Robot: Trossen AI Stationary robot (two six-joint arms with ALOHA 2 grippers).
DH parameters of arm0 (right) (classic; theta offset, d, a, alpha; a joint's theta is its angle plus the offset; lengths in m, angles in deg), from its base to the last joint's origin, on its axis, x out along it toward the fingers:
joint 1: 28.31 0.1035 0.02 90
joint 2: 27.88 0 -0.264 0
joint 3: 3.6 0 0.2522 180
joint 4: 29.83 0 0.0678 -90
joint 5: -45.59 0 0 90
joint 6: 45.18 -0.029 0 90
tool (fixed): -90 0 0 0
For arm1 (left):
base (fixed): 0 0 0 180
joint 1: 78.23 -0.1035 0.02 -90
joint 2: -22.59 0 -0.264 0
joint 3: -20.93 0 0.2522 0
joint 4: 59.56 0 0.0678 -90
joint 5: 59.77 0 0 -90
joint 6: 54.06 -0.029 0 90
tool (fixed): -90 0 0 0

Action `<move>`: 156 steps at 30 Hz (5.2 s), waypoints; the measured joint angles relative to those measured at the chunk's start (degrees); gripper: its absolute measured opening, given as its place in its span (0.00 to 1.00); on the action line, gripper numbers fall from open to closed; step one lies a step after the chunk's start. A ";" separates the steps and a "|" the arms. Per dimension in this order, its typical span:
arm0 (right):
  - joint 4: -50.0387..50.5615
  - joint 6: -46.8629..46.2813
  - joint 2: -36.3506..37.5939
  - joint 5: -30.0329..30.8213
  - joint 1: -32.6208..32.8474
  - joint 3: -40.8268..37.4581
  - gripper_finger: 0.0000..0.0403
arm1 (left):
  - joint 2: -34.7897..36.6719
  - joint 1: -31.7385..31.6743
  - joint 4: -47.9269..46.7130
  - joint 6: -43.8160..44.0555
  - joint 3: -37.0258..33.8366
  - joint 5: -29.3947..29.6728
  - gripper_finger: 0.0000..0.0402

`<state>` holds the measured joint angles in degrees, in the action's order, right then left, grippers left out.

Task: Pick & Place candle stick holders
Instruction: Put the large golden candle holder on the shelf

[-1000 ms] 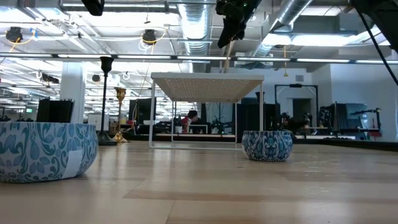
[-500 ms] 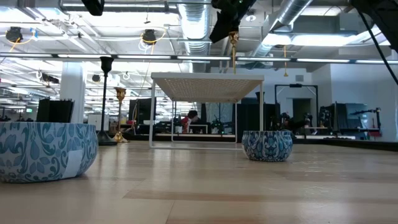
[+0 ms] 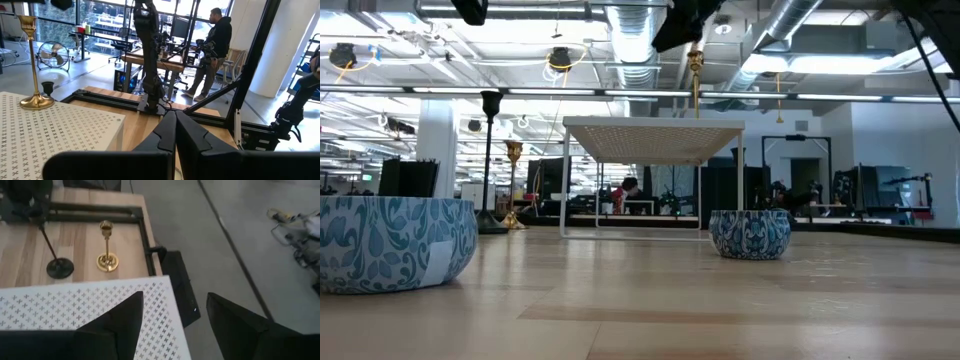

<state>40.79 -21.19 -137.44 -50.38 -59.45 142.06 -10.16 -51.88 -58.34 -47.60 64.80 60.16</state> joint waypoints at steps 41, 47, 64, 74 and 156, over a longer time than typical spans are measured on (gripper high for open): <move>-0.03 -19.15 52.96 0.94 0.00 -48.46 0.21 | 0.00 0.00 -0.02 -0.17 0.00 0.01 0.01; -24.20 -24.32 62.26 0.04 0.00 -72.60 0.21 | 0.00 0.00 0.00 -0.17 0.00 0.03 0.01; -75.89 -24.27 55.02 0.68 1.78 -102.09 0.21 | 0.00 -0.01 0.00 -0.19 0.00 0.05 0.01; -88.19 -31.39 43.42 4.04 1.02 -102.07 0.42 | 0.00 -0.02 0.00 -0.18 0.00 0.05 0.01; -84.44 -23.80 19.69 2.99 -5.69 -76.76 0.13 | 0.00 -0.05 0.94 -4.69 0.00 10.34 0.01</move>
<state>-43.65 -44.99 -117.75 -47.39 -65.13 65.30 -10.16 -51.93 -57.40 -52.29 64.80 70.51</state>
